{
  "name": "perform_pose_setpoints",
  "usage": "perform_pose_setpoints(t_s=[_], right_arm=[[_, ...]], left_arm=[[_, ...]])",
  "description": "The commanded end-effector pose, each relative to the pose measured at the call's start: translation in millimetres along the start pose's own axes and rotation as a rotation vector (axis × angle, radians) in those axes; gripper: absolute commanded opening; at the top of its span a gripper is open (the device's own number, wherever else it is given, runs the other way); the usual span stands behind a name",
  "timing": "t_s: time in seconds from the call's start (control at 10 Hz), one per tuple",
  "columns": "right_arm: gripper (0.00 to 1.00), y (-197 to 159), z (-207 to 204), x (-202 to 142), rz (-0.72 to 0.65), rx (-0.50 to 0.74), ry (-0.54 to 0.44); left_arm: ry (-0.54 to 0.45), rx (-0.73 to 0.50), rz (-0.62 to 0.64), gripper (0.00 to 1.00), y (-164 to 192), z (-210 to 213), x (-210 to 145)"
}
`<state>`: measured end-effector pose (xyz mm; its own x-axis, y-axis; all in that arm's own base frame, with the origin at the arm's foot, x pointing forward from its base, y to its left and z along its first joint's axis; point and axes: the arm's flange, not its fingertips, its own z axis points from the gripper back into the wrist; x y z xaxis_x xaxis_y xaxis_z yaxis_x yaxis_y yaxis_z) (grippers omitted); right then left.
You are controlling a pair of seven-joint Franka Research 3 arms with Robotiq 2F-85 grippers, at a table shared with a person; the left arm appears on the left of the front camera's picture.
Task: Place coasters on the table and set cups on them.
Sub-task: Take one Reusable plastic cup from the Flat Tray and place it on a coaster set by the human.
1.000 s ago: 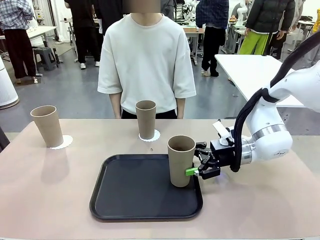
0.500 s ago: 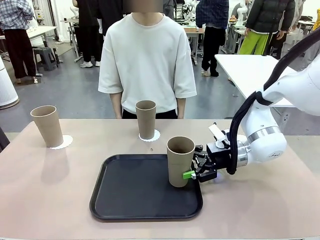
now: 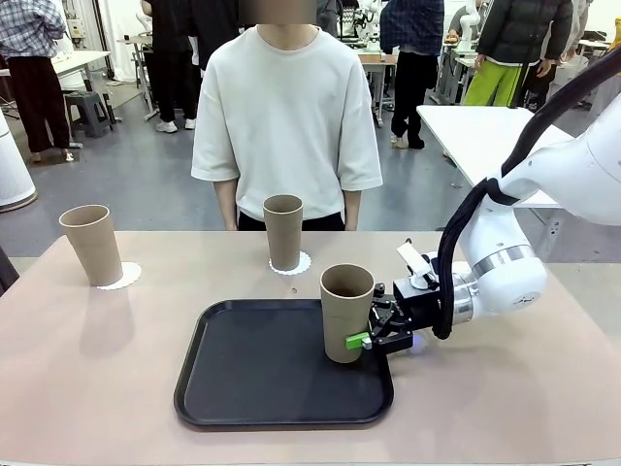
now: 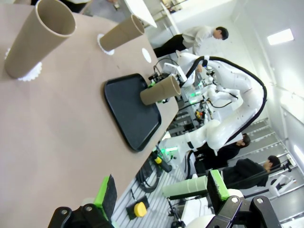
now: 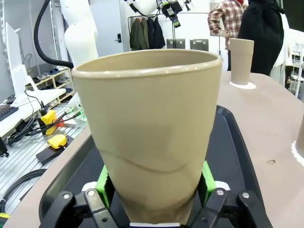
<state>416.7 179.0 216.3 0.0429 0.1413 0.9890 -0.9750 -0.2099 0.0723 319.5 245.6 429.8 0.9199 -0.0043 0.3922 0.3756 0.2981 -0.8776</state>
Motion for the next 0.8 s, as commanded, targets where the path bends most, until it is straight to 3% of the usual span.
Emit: perform_pose_setpoints(t_s=[0.0, 0.1, 0.3, 0.4, 0.7], right_arm=[[0.19, -4.0, -2.3, -5.9, 0.039, 0.019, 0.001], [0.0, -4.5, -2.1, -5.6, 0.04, 0.019, -0.002], [0.0, -3.2, 0.6, -3.3, 0.044, 0.007, -0.004], [0.73, -1.0, 6.9, 7.3, 0.031, -0.01, -0.039], [0.73, 17.8, 41.3, 91.4, 0.041, -0.092, -0.098]], left_arm=[[-0.007, 0.0, -0.005, 1.0, -0.8, 2.2, -0.5], [-0.007, 0.0, -0.005, 1.0, -0.8, 2.2, -0.5], [-0.007, 0.0, -0.005, 1.0, -0.8, 2.2, -0.5], [-0.007, 0.0, -0.005, 1.0, -0.8, 2.2, -0.5], [-0.007, 0.0, -0.005, 1.0, -0.8, 2.2, -0.5]])
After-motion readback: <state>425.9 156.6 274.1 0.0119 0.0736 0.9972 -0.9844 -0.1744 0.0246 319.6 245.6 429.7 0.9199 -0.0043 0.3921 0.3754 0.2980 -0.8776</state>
